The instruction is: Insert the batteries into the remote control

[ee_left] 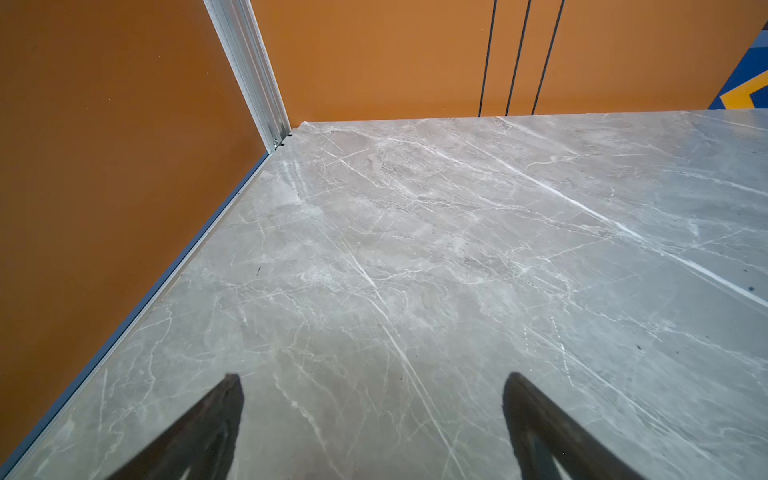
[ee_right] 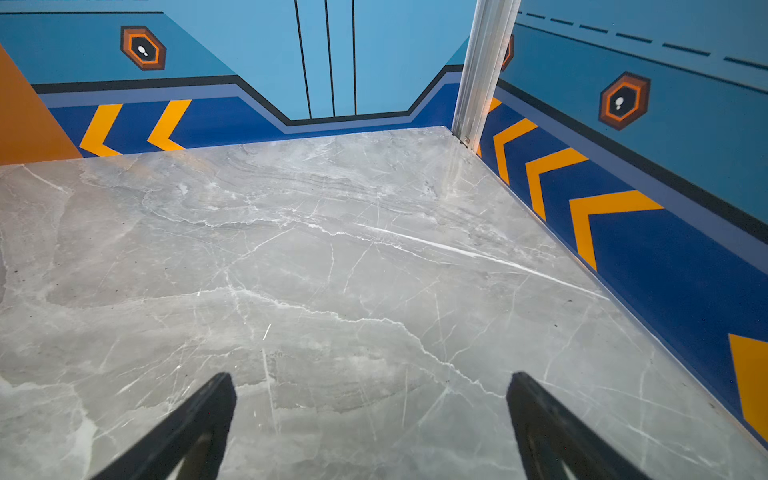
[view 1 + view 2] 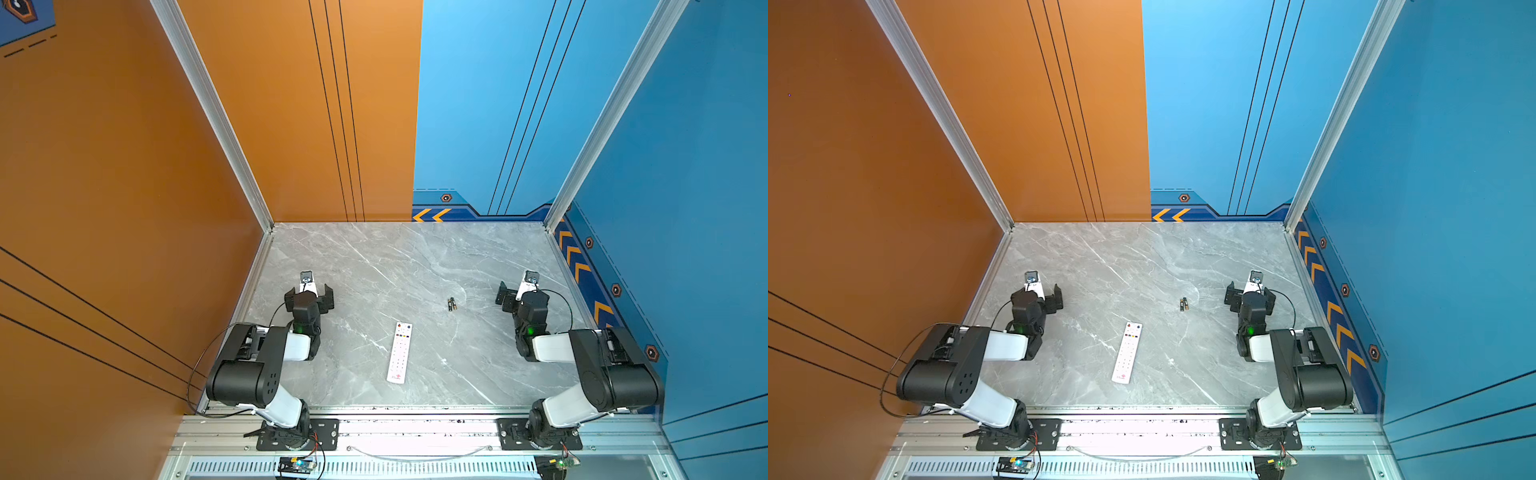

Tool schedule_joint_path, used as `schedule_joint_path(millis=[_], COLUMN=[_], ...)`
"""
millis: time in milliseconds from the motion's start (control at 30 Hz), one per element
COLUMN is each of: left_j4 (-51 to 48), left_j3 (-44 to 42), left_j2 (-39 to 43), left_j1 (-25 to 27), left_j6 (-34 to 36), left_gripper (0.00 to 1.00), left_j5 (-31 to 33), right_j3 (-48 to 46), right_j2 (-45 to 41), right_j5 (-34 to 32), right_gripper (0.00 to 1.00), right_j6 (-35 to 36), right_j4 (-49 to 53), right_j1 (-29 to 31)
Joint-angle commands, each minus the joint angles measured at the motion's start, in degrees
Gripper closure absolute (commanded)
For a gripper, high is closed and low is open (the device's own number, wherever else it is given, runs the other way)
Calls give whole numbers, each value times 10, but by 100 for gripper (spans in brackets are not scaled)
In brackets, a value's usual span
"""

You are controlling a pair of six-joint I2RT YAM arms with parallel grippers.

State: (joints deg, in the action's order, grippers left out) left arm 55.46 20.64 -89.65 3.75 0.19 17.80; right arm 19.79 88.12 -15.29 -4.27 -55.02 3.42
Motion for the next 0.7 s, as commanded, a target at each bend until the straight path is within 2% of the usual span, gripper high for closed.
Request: schedule_joint_path(millis=[0,233,333,667], left_j4=[-9,-9,-9,-9], left_j3=[4,4,4,4], left_j2=[0,0,-1,-1], left_j1=[-3,-3,-2,-2], left_j6=[-2,-2,-2,-2], left_gripper=[2,2,2,2], left_j5=[-13,-13,-13,-13], right_j3=[5,6,5,5], right_j2=[6,6,4,5], right_j5=[-16,-12,11,11], right_gripper=[0,0,0,0], right_j6=[0,-1,-6,-6], right_j4=[8,9,12,11], right_j1=[4,2,-9,-9])
